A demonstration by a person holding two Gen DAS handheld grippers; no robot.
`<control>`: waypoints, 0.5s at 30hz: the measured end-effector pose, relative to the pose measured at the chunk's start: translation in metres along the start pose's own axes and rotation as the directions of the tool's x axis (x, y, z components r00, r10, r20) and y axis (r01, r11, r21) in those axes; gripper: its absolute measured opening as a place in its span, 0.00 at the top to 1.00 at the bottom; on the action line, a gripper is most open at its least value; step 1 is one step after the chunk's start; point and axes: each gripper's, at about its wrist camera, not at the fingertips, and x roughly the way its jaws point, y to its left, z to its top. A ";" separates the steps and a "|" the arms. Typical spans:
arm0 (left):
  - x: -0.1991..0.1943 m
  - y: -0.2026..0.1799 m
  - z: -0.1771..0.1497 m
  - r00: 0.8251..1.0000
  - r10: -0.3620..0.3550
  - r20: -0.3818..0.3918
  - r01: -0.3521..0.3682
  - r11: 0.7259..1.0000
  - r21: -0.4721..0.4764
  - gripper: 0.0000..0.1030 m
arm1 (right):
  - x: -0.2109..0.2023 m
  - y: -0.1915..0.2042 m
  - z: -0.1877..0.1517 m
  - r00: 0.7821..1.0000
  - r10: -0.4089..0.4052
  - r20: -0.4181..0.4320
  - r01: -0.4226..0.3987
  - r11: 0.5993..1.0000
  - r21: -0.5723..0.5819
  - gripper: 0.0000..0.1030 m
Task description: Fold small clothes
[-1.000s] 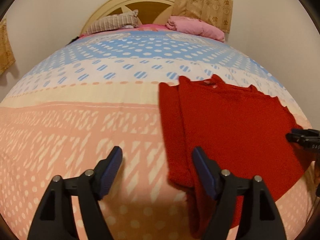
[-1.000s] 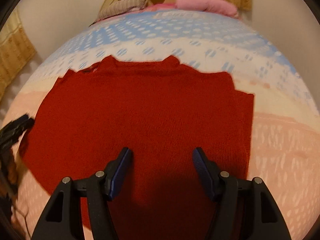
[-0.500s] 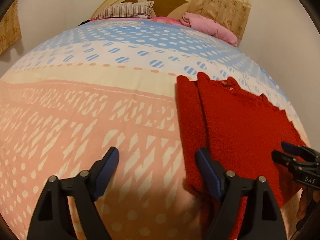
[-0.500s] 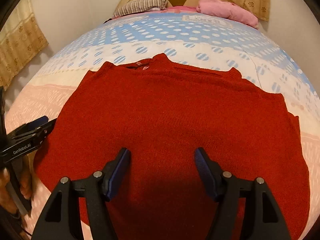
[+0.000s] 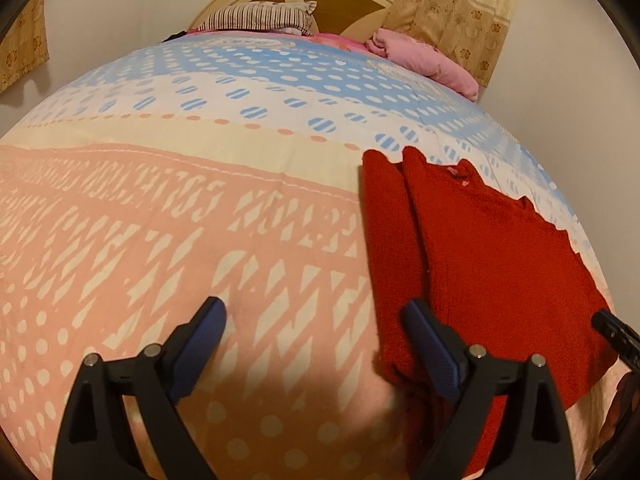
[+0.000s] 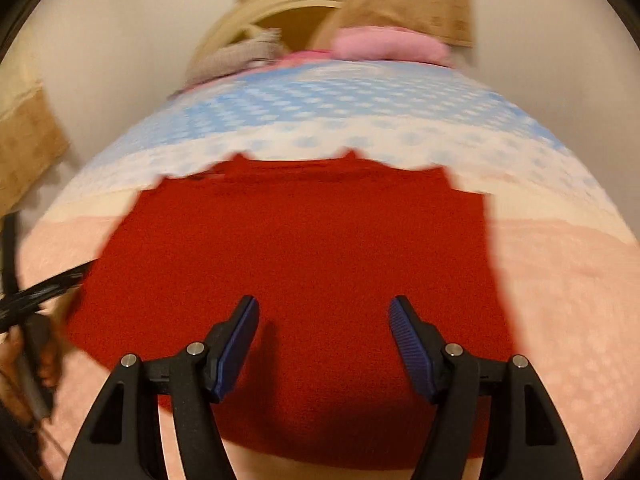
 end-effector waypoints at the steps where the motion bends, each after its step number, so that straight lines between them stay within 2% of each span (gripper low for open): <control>1: 0.000 -0.002 0.000 1.000 0.007 -0.001 -0.007 1.000 0.008 0.08 | 0.004 -0.014 -0.003 0.999 -0.030 -0.013 0.030 0.999 0.017 0.34; 3: 0.001 -0.004 0.000 1.000 0.013 -0.002 -0.013 1.000 0.021 0.05 | 0.014 -0.036 -0.010 0.999 -0.023 -0.034 0.025 0.999 0.033 0.34; 6: 0.003 -0.004 0.000 1.000 0.024 -0.006 -0.024 0.999 0.029 0.05 | 0.009 -0.038 -0.010 1.000 -0.019 -0.016 0.020 0.999 0.030 0.34; 9: 0.004 -0.003 0.001 1.000 0.023 -0.008 -0.023 0.999 0.028 0.05 | -0.001 -0.019 -0.008 0.999 -0.041 0.005 0.041 0.999 0.021 0.34; 15: 0.004 -0.003 0.001 1.000 0.024 -0.010 -0.024 0.999 0.030 0.04 | -0.012 0.064 -0.004 0.994 0.111 0.014 -0.108 0.985 -0.133 0.34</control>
